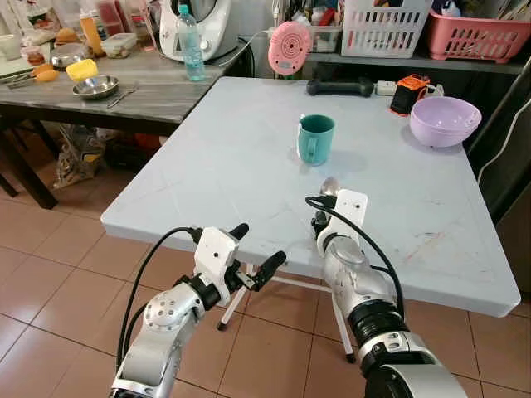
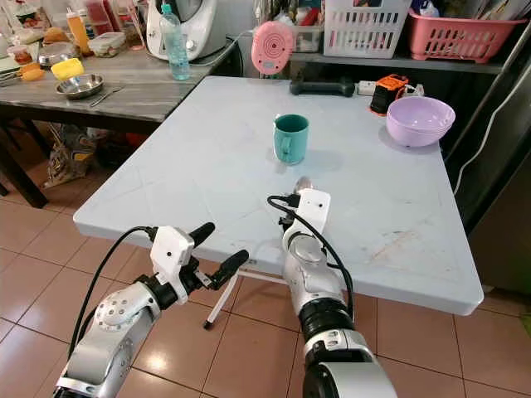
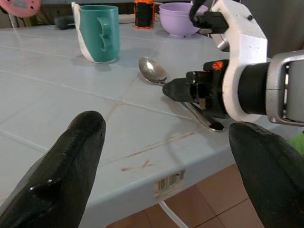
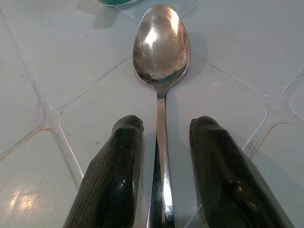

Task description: Setting the table

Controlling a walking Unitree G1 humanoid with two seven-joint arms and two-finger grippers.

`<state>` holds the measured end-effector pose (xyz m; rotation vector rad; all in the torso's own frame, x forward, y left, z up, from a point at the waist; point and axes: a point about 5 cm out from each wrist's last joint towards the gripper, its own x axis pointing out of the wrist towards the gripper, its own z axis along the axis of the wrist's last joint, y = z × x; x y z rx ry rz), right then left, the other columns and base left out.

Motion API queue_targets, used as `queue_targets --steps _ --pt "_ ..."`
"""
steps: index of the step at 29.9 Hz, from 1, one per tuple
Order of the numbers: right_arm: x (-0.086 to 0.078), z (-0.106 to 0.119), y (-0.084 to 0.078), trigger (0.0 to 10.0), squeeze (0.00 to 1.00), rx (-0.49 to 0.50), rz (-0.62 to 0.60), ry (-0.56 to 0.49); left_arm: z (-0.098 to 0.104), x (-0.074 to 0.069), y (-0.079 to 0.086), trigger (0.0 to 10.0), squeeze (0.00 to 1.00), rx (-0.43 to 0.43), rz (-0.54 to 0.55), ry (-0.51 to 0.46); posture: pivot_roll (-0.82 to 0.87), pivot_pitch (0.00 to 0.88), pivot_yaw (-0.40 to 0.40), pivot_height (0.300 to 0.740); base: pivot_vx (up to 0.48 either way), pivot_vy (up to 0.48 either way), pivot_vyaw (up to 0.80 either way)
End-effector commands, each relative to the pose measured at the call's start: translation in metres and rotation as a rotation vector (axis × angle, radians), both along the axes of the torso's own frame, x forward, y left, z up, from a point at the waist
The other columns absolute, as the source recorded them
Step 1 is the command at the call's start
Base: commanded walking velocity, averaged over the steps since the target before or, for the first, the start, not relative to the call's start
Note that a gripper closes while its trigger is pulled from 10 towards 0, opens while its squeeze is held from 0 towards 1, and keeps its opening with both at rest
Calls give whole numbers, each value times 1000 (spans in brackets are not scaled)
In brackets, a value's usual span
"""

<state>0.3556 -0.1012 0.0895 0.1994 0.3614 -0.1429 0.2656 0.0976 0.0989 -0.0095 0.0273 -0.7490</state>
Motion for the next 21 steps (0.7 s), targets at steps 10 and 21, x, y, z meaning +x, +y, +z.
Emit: queue_targets --steps 10,21 --pt "-1 -10 -1 0 0 -22 10 73 -1 -4 -1 10000 0 11 -30 8 -76 26 67 740 0 0 0" --pt "-4 -18 -2 0 0 -31 21 104 -1 -5 -1 10000 0 10 -39 14 -76 27 68 740 0 0 0"
